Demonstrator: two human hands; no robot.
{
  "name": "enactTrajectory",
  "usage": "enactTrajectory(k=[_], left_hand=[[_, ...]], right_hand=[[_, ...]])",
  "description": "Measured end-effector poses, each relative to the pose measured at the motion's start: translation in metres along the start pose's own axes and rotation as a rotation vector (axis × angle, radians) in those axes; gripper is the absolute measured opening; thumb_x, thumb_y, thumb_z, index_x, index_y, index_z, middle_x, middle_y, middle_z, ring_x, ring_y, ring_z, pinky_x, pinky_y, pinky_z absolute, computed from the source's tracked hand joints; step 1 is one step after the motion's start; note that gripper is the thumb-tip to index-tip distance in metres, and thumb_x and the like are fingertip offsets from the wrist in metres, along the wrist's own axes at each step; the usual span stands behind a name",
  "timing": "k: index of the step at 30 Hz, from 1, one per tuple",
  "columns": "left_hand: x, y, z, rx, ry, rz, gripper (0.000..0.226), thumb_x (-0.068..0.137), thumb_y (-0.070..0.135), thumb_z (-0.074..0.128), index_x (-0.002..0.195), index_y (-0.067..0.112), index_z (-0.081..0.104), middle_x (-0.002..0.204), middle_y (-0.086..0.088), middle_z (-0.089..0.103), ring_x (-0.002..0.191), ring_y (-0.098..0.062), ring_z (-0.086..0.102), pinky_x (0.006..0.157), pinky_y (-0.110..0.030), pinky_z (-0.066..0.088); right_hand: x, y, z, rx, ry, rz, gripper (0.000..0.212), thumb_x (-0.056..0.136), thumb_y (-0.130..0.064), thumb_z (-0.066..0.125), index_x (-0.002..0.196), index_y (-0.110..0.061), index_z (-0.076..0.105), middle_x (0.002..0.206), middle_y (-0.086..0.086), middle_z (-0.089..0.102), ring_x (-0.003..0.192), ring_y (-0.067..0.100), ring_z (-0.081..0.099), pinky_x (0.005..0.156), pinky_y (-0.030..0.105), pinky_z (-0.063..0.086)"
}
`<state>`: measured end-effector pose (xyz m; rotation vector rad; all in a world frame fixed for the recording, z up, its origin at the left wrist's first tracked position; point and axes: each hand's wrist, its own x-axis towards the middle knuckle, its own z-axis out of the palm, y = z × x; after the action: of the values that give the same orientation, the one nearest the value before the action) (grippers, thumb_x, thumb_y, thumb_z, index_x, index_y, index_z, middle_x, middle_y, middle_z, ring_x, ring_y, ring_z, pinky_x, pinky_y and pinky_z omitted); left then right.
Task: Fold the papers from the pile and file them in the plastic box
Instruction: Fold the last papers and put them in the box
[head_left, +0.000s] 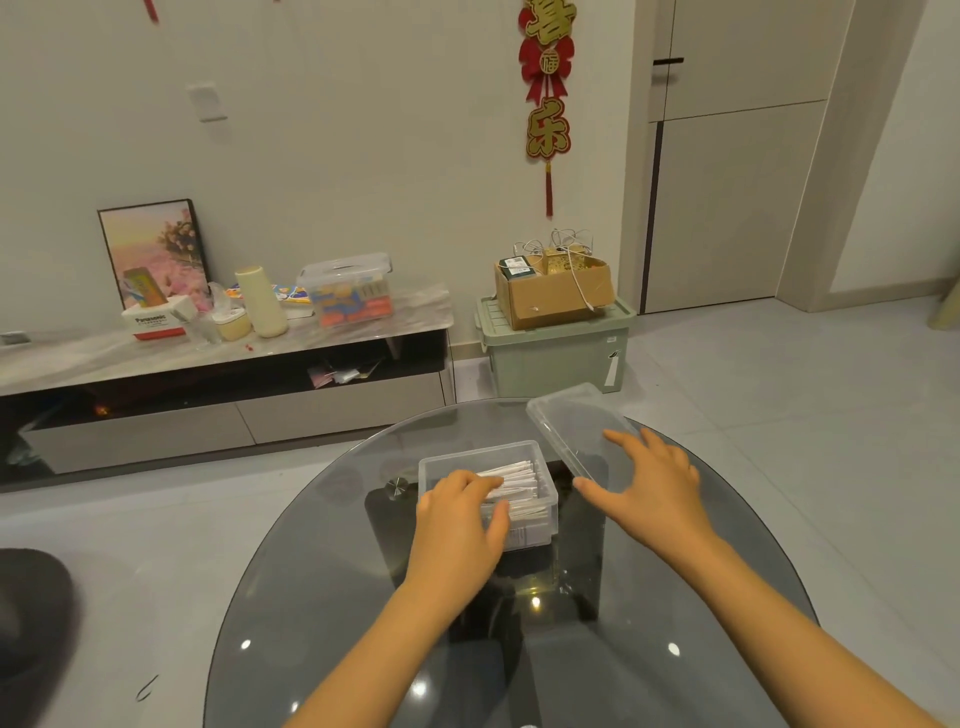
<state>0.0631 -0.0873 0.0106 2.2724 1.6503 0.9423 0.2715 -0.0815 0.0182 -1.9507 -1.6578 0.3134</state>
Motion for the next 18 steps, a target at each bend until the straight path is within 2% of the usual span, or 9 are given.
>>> enactTrajectory(k=[3, 6, 8, 10, 13, 16, 18], left_hand=[[0.003, -0.005, -0.010, -0.174, 0.090, -0.128, 0.038, 0.097, 0.026, 0.046, 0.134, 0.019, 0.049, 0.122, 0.006, 0.050, 0.117, -0.012, 0.047, 0.106, -0.033, 0.034], [0.006, -0.005, -0.026, -0.383, 0.132, -0.295, 0.046, 0.100, 0.031, 0.038, 0.144, 0.017, 0.035, 0.118, 0.009, 0.041, 0.111, -0.007, 0.044, 0.096, -0.023, 0.034], [0.009, -0.011, -0.033, -0.464, 0.120, -0.398, 0.049, 0.099, 0.034, 0.039, 0.145, 0.016, 0.033, 0.121, 0.006, 0.044, 0.112, -0.007, 0.044, 0.091, -0.019, 0.031], [0.011, -0.020, -0.036, -0.516, 0.099, -0.476, 0.047, 0.098, 0.031, 0.047, 0.141, 0.013, 0.042, 0.121, 0.005, 0.056, 0.110, -0.010, 0.053, 0.087, -0.015, 0.036], [0.012, -0.037, -0.035, -0.499, 0.100, -0.502, 0.028, 0.092, 0.018, 0.058, 0.119, 0.012, 0.064, 0.106, 0.002, 0.068, 0.084, -0.002, 0.060, 0.062, -0.007, 0.046], [0.012, -0.043, -0.031, -0.548, 0.149, -0.540, 0.020, 0.089, 0.016, 0.062, 0.107, 0.013, 0.070, 0.096, 0.000, 0.072, 0.084, -0.007, 0.064, 0.063, -0.012, 0.048], [0.011, -0.043, -0.030, -0.587, 0.178, -0.576, 0.018, 0.088, 0.016, 0.063, 0.104, 0.012, 0.070, 0.087, 0.001, 0.071, 0.082, -0.010, 0.065, 0.066, -0.017, 0.049]], right_hand=[[0.001, -0.018, -0.005, 0.090, -0.069, -0.155, 0.076, 0.073, -0.057, 0.067, 0.139, -0.037, 0.034, 0.154, -0.001, 0.022, 0.140, 0.023, 0.017, 0.113, 0.040, 0.016], [0.001, -0.032, -0.002, 0.102, -0.226, -0.329, 0.082, 0.072, -0.052, 0.071, 0.141, -0.042, 0.027, 0.155, -0.006, 0.017, 0.141, 0.017, 0.012, 0.114, 0.039, 0.013], [0.003, -0.036, 0.005, 0.094, -0.295, -0.399, 0.084, 0.071, -0.049, 0.072, 0.140, -0.045, 0.025, 0.154, -0.009, 0.016, 0.141, 0.015, 0.010, 0.114, 0.038, 0.011], [0.003, -0.034, 0.009, 0.107, -0.349, -0.418, 0.085, 0.071, -0.047, 0.073, 0.139, -0.048, 0.024, 0.154, -0.012, 0.015, 0.141, 0.012, 0.009, 0.114, 0.038, 0.012], [0.007, -0.034, 0.020, 0.089, -0.398, -0.437, 0.085, 0.072, -0.045, 0.073, 0.140, -0.047, 0.023, 0.155, -0.013, 0.010, 0.142, 0.009, 0.005, 0.117, 0.040, 0.012], [0.010, -0.032, 0.028, 0.111, -0.361, -0.380, 0.084, 0.072, -0.046, 0.073, 0.141, -0.044, 0.025, 0.157, -0.010, 0.002, 0.144, 0.012, 0.001, 0.115, 0.039, 0.014], [0.011, -0.029, 0.029, 0.145, -0.338, -0.315, 0.084, 0.072, -0.048, 0.072, 0.142, -0.042, 0.026, 0.158, -0.008, 0.000, 0.145, 0.016, 0.006, 0.114, 0.040, 0.020]])
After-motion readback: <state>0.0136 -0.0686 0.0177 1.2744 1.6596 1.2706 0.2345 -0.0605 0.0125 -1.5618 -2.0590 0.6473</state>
